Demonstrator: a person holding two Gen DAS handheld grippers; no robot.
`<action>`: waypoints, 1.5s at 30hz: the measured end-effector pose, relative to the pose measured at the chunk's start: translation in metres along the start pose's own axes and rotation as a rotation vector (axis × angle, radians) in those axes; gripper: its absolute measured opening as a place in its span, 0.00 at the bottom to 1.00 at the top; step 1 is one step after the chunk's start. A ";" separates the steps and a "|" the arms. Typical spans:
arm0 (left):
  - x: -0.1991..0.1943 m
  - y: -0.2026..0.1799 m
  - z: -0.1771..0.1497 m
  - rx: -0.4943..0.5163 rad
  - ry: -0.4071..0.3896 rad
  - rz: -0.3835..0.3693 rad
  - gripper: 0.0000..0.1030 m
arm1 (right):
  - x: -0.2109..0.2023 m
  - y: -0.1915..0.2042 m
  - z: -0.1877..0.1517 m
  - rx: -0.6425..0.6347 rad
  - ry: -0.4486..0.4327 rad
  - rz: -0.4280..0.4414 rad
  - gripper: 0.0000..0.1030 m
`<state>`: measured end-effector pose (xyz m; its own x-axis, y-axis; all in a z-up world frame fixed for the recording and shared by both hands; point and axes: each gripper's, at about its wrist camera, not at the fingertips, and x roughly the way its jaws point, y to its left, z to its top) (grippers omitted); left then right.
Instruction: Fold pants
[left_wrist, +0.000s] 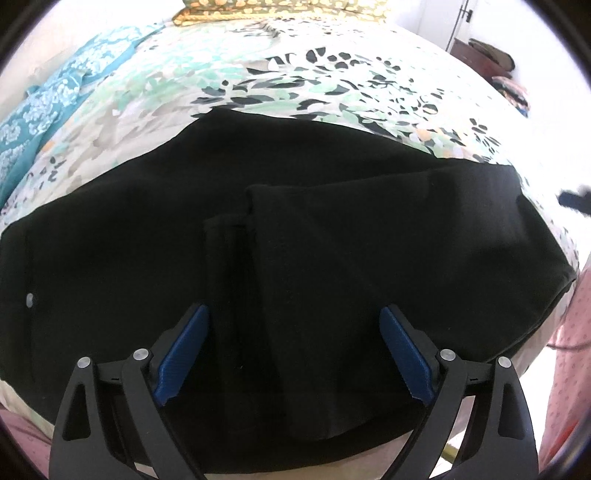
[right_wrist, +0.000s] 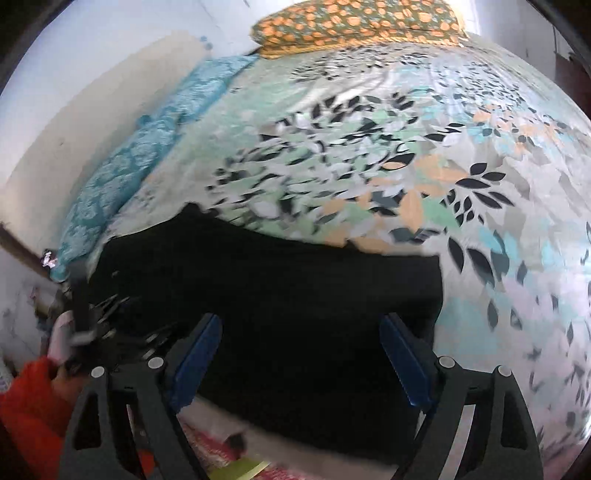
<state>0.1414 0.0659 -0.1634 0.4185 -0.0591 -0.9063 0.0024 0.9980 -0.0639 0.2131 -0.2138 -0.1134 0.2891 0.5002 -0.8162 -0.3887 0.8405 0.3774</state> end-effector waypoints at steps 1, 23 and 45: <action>0.000 -0.001 0.000 0.000 0.000 0.002 0.91 | 0.003 0.001 -0.010 0.003 0.026 0.007 0.85; -0.016 0.003 0.001 -0.028 -0.037 0.025 0.93 | 0.006 -0.013 -0.031 0.075 -0.003 0.008 0.85; -0.040 0.037 0.000 -0.198 -0.116 0.017 0.90 | 0.010 -0.025 -0.030 0.118 -0.007 -0.002 0.86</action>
<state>0.1247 0.1055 -0.1294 0.5189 -0.0280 -0.8543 -0.1786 0.9739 -0.1404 0.1995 -0.2357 -0.1442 0.2962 0.4994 -0.8142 -0.2822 0.8601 0.4249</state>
